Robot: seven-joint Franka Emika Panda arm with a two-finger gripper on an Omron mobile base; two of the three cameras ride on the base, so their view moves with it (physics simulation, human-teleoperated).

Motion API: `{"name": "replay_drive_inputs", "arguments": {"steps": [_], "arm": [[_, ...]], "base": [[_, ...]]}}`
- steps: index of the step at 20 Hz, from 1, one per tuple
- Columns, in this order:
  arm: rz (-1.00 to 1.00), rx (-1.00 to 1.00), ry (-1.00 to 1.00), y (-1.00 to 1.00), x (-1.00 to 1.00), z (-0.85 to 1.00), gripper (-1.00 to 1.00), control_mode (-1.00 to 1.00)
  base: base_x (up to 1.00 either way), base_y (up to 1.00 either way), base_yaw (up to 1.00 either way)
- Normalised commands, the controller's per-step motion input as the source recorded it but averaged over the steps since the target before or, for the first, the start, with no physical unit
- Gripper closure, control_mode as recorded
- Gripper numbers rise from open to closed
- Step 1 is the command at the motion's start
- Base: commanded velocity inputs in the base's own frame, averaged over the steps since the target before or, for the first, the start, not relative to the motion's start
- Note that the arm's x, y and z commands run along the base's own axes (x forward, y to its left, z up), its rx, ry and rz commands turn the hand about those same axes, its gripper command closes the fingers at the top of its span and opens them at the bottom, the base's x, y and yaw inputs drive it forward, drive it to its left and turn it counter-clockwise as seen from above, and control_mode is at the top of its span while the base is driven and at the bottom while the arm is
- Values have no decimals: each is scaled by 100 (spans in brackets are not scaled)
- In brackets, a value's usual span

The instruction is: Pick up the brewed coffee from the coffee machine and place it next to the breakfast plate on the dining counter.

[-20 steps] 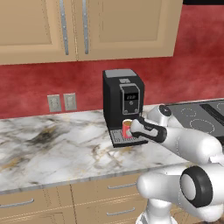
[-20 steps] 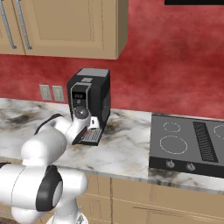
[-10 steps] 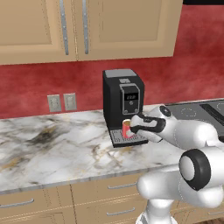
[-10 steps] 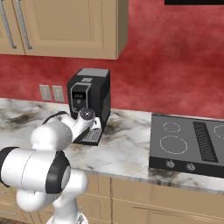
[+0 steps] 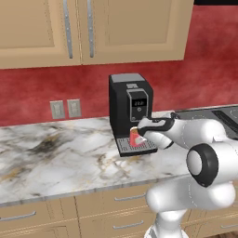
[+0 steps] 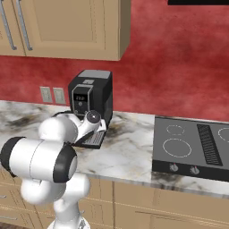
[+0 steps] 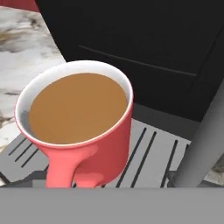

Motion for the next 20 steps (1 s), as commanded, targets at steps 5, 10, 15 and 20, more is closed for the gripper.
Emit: {"name": "replay_drive_inputs", "arguments": {"steps": [5, 10, 15, 20], "arm": [[2, 0, 0, 8, 21, -17, 100, -100], [1, 0, 0, 5, 11, -9, 100, -100], [0, 0, 3, 0, -56, 0, 100, -100], [4, 0, 0, -1, -85, 33, 100, -100]], "base": [[0, 0, 0], [0, 0, 0], [0, 0, 0], [0, 0, 0]]}}
